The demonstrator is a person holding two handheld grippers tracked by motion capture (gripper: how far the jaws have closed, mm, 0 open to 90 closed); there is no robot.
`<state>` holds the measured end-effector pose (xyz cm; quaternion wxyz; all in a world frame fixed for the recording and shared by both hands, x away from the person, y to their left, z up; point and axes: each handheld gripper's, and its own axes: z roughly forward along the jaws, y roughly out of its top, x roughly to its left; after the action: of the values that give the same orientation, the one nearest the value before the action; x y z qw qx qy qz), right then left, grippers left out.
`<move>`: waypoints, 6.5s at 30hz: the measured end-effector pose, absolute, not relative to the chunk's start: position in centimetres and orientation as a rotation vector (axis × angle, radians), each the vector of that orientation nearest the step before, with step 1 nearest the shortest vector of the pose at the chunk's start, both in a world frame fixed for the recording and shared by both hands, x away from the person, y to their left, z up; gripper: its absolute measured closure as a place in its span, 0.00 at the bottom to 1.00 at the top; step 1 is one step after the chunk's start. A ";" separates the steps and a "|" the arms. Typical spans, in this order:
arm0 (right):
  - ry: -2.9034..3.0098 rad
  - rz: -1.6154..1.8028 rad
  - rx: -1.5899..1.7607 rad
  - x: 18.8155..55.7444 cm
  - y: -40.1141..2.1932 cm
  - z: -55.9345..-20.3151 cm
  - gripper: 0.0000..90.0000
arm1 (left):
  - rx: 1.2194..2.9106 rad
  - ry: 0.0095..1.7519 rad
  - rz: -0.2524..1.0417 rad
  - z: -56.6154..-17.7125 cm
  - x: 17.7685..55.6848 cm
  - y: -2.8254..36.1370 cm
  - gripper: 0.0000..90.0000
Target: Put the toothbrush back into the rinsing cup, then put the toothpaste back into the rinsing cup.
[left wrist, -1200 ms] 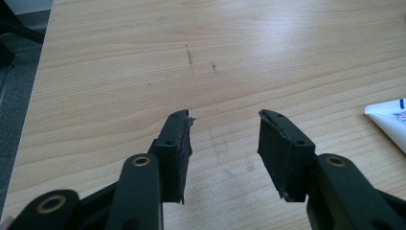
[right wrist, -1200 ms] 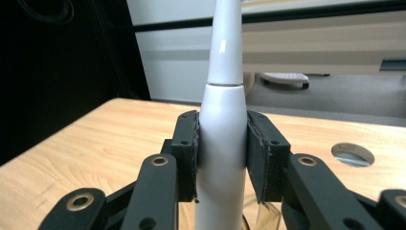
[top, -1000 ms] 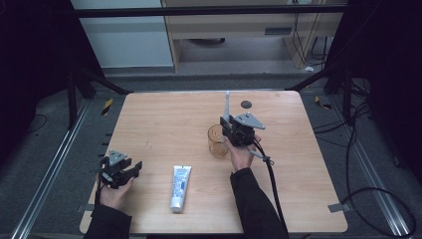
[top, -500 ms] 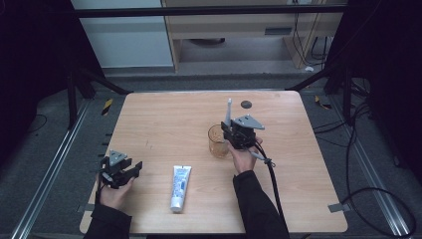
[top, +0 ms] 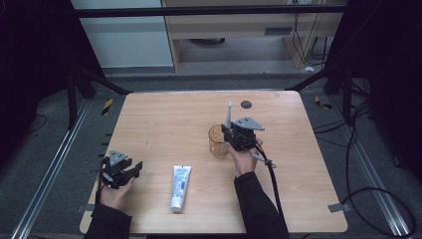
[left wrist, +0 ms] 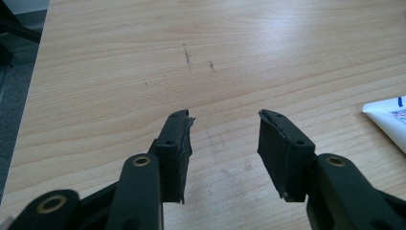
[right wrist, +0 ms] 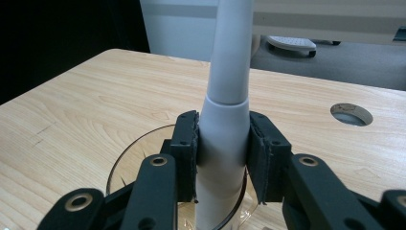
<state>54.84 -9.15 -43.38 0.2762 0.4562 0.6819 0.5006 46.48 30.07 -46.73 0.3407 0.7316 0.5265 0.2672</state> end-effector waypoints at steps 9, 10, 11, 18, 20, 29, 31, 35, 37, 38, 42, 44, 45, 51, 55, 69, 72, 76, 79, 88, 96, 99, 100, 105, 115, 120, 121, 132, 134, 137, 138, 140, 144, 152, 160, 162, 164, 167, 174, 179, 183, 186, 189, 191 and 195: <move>1.836 1.348 1.214 54.7 -9.2 -43.1 0.69 | 1.905 1.370 0.694 -46.7 46.5 30.1 0.60; 1.840 1.349 1.212 54.6 -9.2 -43.1 0.69 | 1.905 1.369 0.694 -46.7 46.5 30.1 0.60; 1.843 1.352 1.207 54.6 -9.1 -43.2 0.69 | 1.905 1.369 0.694 -46.7 46.5 30.1 0.60; 1.849 1.357 1.197 54.4 -9.0 -43.1 0.69 | 1.902 1.370 0.695 -46.7 46.5 30.1 0.60; 1.850 1.356 1.198 54.4 -9.0 -43.1 0.68 | 1.902 1.370 0.694 -46.7 46.5 30.1 0.60; 1.853 1.361 1.194 54.3 -9.0 -43.0 0.66 | 1.901 1.371 0.692 -46.7 46.5 30.1 0.60; 1.856 1.363 1.193 54.3 -9.0 -43.0 0.65 | 1.901 1.371 0.692 -46.7 46.5 30.1 0.60; 1.851 1.368 1.194 54.2 -9.1 -42.9 0.63 | 1.901 1.371 0.691 -46.7 46.5 30.1 0.60; 1.852 1.371 1.194 54.1 -9.0 -42.8 0.62 | 1.901 1.371 0.692 -46.7 46.4 30.1 0.60; 1.855 1.371 1.189 54.1 -9.0 -42.8 0.60 | 1.900 1.370 0.692 -46.7 46.4 30.1 0.60; 1.862 1.375 1.186 53.9 -8.9 -42.7 0.54 | 1.898 1.370 0.692 -46.7 46.4 30.0 0.60; 1.859 1.386 1.188 53.8 -8.9 -42.6 0.45 | 1.898 1.369 0.693 -46.6 46.4 30.1 0.60; 1.861 1.383 1.189 53.7 -8.9 -42.6 0.42 | 1.897 1.370 0.692 -46.6 46.4 30.1 0.60; 1.884 1.362 1.199 53.1 -9.3 -42.2 0.32 | 1.897 1.367 0.691 -46.6 46.4 30.0 0.60; 1.908 1.351 1.211 52.5 -10.1 -41.7 0.29 | 1.896 1.365 0.687 -46.6 46.3 30.0 0.60; 1.944 1.282 1.229 49.0 -14.7 -41.1 0.26 | 1.928 1.313 0.638 -46.1 45.8 29.0 0.74; 1.945 1.256 1.243 48.4 -16.0 -41.4 0.26 | 1.936 1.303 0.633 -46.0 45.6 28.8 0.79; 1.931 1.235 1.255 47.6 -17.7 -41.8 0.29 | 1.948 1.290 0.606 -46.0 45.4 28.4 0.84; 1.925 1.227 1.274 46.9 -19.0 -42.2 0.30 | 1.966 1.277 0.590 -46.0 45.2 28.1 0.88; 1.954 1.187 1.302 45.5 -21.1 -43.6 0.34 | 2.043 1.220 0.523 -46.1 44.3 27.0 0.96; 1.990 1.138 1.315 44.9 -21.6 -44.9 0.38 | 2.089 1.158 0.460 -46.2 43.2 25.7 0.99; 1.984 1.137 1.328 44.8 -22.0 -45.1 0.41 | 2.104 1.148 0.442 -46.3 42.9 25.4 0.99; 1.986 1.134 1.327 44.8 -22.1 -45.2 0.41 | 2.111 1.142 0.434 -46.4 42.8 25.3 0.99; 1.987 1.144 1.338 44.6 -22.2 -45.4 0.42 | 2.144 1.115 0.405 -46.6 42.2 24.6 0.99; 2.015 1.100 1.325 44.7 -22.1 -46.0 0.44 | 2.238 1.057 0.338 -47.4 41.4 23.2 0.99; 2.025 1.087 1.325 44.8 -22.1 -46.2 0.44 | 2.261 1.038 0.319 -47.6 41.0 23.0 0.99; 2.024 1.089 1.328 44.7 -22.0 -46.2 0.44 | 2.261 1.037 0.317 -47.6 41.0 22.9 0.99; 2.031 1.078 1.312 44.8 -21.9 -46.2 0.44 | 2.276 1.013 0.295 -47.8 40.6 22.2 0.99; 2.031 1.077 1.313 44.8 -22.0 -46.2 0.44 | 2.280 1.007 0.289 -47.8 40.6 22.1 0.99; 2.032 1.073 1.319 44.8 -22.0 -46.2 0.44 | 2.284 1.002 0.287 -47.9 40.6 21.8 0.99; 2.032 1.071 1.320 44.9 -22.0 -46.3 0.44 | 2.284 1.003 0.287 -47.9 40.6 21.8 0.99; 2.034 1.067 1.323 44.9 -22.0 -46.3 0.44 | 2.283 1.004 0.285 -47.9 40.6 21.9 0.99; 2.037 1.065 1.322 44.9 -21.9 -46.4 0.44 | 2.283 1.001 0.291 -47.9 40.6 21.7 0.99; 2.040 1.059 1.316 44.9 -22.1 -46.4 0.44 | 2.296 0.975 0.278 -47.9 40.4 20.9 0.99; 2.039 1.056 1.320 45.0 -22.1 -46.5 0.44 | 2.300 0.953 0.267 -48.0 40.3 20.2 0.99; 2.041 1.053 1.320 45.0 -22.1 -46.5 0.44 | 2.303 0.950 0.261 -48.0 40.3 20.0 0.99; 2.040 1.053 1.320 45.0 -22.1 -46.5 0.44 | 2.301 0.943 0.251 -48.0 40.4 19.8 0.99; 2.039 1.054 1.317 45.0 -22.2 -46.5 0.44 | 2.298 0.933 0.248 -48.1 40.4 19.4 0.99; 2.042 1.051 1.320 45.1 -22.1 -46.6 0.44 | 2.287 0.915 0.239 -48.2 40.5 18.5 1.00; 2.043 1.052 1.318 45.1 -22.1 -46.6 0.44 | 2.269 0.910 0.244 -48.1 40.6 18.1 1.00; 2.044 1.052 1.319 45.1 -22.1 -46.6 0.44 | 2.265 0.906 0.236 -48.1 40.9 17.7 1.00; 2.045 1.052 1.318 45.1 -22.1 -46.6 0.44 | 2.267 0.898 0.239 -48.2 41.1 17.3 1.00; 2.045 1.052 1.320 45.1 -22.1 -46.6 0.44 | 2.266 0.893 0.244 -48.2 41.2 16.9 1.00; 2.046 1.052 1.318 45.1 -22.1 -46.6 0.44 | 2.269 0.887 0.246 -48.3 41.3 16.6 1.00; 2.046 1.054 1.317 45.1 -22.1 -46.6 0.44 | 2.273 0.873 0.244 -48.3 41.3 16.6 1.00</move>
<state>45.10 -22.06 -46.63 0.2427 0.4817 0.7486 0.3856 41.32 16.56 -48.27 0.3402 0.8734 0.3356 0.0937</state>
